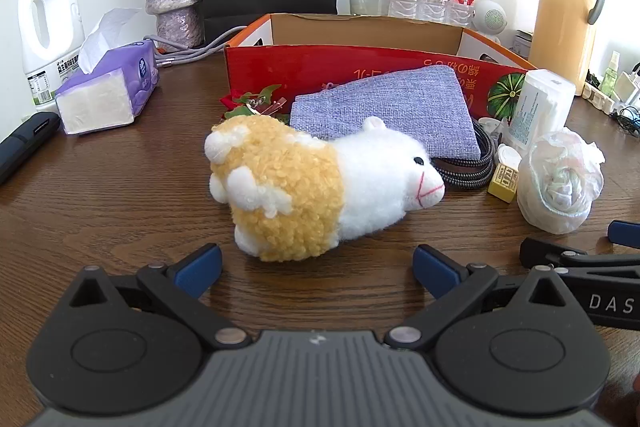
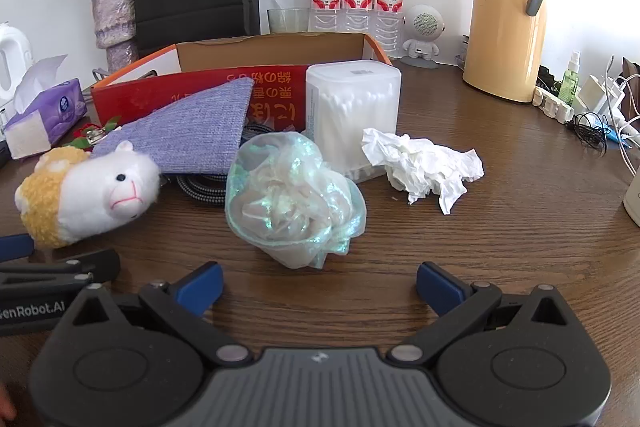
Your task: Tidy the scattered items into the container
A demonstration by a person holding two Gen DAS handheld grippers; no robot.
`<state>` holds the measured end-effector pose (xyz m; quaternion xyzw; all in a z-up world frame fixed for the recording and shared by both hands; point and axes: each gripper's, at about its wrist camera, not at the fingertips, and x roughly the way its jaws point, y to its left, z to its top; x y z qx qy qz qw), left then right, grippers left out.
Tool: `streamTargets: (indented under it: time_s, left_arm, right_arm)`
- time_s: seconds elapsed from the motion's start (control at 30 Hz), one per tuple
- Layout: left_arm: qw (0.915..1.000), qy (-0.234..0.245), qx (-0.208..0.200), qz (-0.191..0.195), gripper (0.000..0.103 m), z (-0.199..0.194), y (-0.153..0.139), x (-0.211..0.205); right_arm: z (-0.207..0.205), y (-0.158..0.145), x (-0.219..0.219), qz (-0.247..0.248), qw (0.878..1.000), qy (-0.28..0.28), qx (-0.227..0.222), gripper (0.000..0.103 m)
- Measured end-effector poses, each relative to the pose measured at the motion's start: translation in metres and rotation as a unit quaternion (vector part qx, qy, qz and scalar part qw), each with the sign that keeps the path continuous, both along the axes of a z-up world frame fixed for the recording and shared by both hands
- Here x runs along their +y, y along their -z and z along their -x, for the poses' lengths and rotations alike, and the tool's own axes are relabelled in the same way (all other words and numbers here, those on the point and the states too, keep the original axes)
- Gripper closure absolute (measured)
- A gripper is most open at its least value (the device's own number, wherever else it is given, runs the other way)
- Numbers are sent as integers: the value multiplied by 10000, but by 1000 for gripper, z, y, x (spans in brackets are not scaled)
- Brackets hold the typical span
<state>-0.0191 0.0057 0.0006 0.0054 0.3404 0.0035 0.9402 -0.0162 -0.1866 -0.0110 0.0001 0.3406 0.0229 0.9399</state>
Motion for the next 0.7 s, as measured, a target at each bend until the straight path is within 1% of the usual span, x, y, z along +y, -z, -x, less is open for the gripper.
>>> streamTargets:
  time_s: [0.7]
  left_arm:
    - [10000, 24, 2, 1, 0, -1, 0, -1]
  right_arm:
    - [0, 0, 2, 5, 10000, -19, 9, 0]
